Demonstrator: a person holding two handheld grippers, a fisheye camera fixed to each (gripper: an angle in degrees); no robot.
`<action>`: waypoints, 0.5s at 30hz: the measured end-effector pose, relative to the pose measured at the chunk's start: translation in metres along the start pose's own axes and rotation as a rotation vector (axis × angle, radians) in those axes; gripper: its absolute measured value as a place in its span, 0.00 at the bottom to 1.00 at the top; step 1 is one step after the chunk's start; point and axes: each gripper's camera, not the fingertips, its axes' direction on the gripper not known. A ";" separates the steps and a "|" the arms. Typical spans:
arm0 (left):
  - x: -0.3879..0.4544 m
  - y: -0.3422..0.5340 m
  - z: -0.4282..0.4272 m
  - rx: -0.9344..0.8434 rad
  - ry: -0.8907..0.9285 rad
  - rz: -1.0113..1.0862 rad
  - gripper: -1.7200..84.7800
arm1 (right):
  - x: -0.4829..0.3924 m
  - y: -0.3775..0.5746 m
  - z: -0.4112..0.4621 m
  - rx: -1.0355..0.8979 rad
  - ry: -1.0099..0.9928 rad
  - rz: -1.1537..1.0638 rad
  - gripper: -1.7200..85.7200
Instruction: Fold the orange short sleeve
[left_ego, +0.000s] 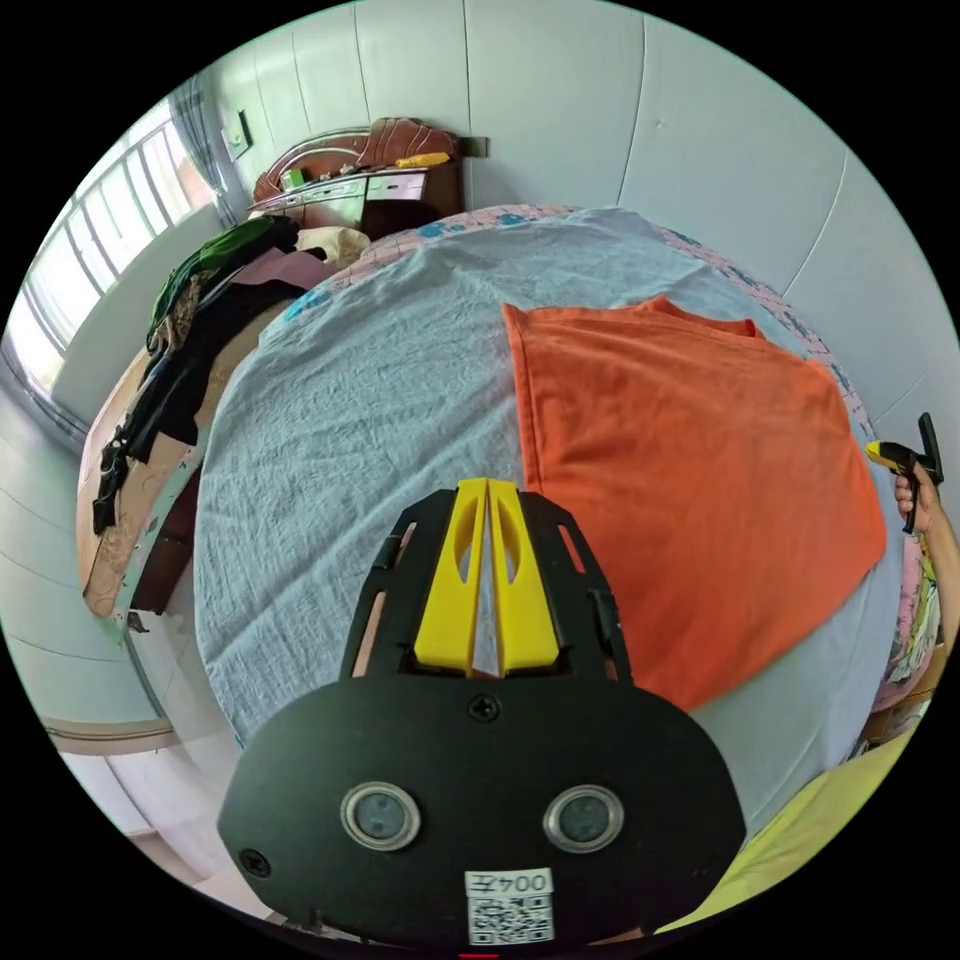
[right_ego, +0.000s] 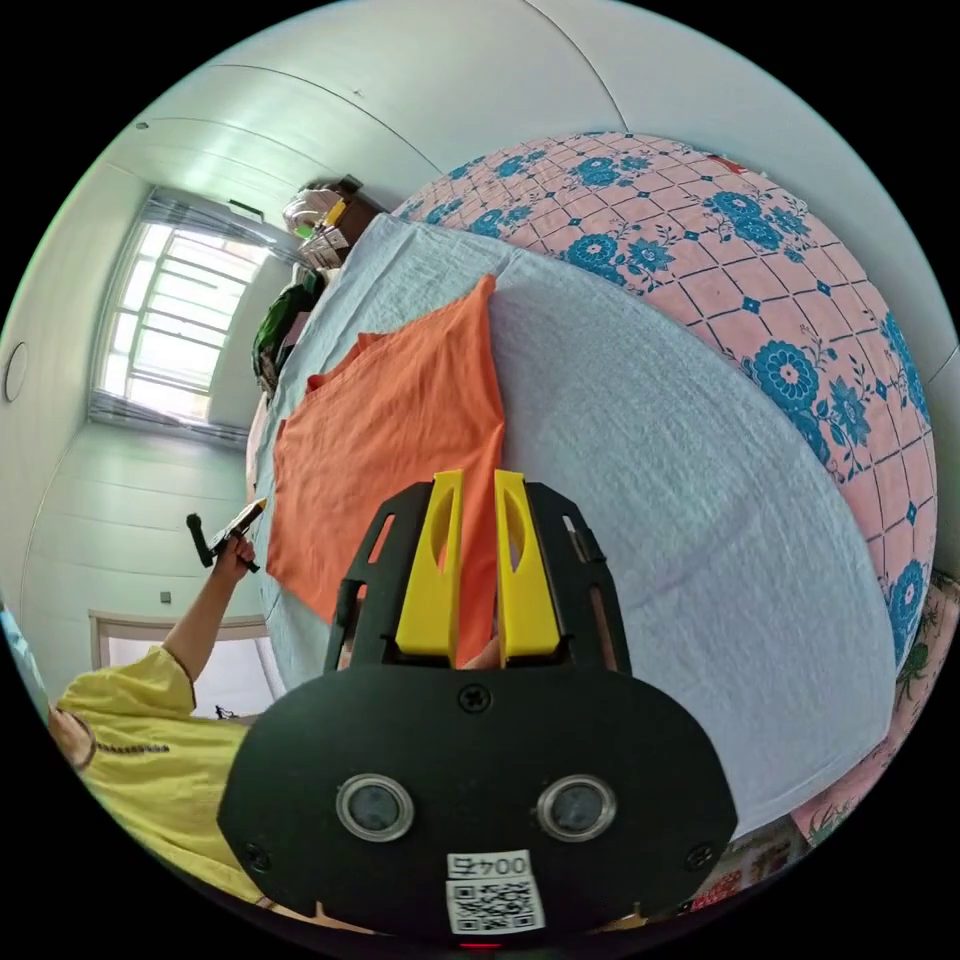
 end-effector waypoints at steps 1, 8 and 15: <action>0.006 0.007 -0.014 0.020 0.012 0.013 0.03 | -0.005 0.014 -0.006 -0.015 -0.004 -0.024 0.11; 0.090 0.092 -0.045 -0.013 0.021 0.161 0.03 | -0.030 0.123 -0.003 -0.076 0.114 -0.082 0.12; 0.106 0.117 -0.028 -0.072 0.024 0.130 0.03 | -0.029 0.148 0.011 -0.029 0.136 -0.008 0.11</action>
